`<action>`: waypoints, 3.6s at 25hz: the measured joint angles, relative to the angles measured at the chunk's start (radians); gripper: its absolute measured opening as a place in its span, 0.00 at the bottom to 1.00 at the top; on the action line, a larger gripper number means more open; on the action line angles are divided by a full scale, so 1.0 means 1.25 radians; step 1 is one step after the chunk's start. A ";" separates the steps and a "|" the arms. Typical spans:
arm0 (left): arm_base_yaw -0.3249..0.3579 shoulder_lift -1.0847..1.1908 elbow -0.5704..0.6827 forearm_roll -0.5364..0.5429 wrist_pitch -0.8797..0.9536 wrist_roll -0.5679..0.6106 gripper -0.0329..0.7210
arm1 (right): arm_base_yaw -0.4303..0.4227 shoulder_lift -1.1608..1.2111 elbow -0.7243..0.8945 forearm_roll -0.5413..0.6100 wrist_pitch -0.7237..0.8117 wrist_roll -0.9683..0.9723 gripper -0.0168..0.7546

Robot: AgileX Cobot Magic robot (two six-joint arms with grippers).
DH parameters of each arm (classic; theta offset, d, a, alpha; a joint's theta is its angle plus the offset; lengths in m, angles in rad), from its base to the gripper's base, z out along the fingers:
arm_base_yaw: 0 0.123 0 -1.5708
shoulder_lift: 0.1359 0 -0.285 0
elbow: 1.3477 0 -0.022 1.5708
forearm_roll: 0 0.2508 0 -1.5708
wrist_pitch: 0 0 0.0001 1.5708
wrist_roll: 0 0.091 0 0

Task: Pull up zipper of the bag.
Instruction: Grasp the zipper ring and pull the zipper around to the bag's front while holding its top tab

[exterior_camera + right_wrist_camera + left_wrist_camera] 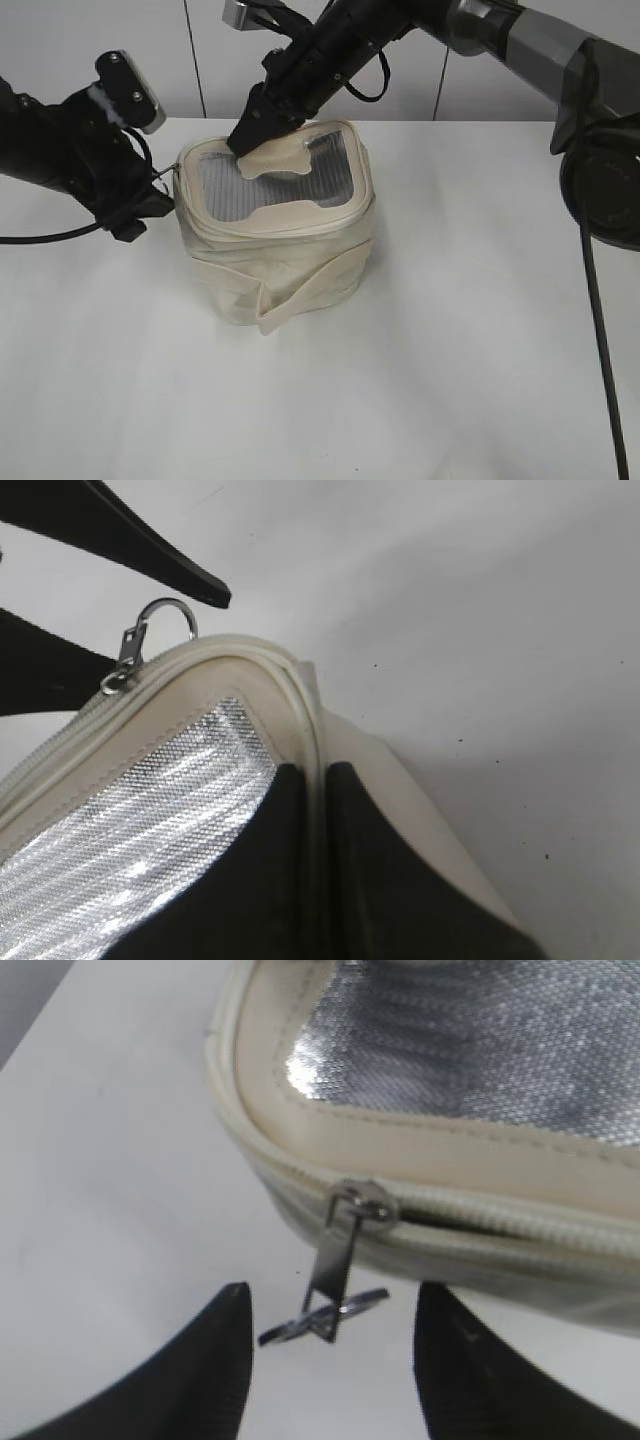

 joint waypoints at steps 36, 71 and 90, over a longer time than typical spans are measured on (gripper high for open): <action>-0.001 -0.109 0.003 0.182 0.243 -0.376 0.03 | 0.002 0.000 0.000 0.010 0.001 0.036 0.08; -0.410 -0.101 0.084 0.053 -0.048 -0.486 0.08 | 0.000 0.000 0.002 0.026 0.001 0.099 0.09; -0.113 -0.304 0.176 0.033 0.087 -0.523 0.39 | -0.150 -0.204 0.181 -0.034 -0.003 0.233 0.38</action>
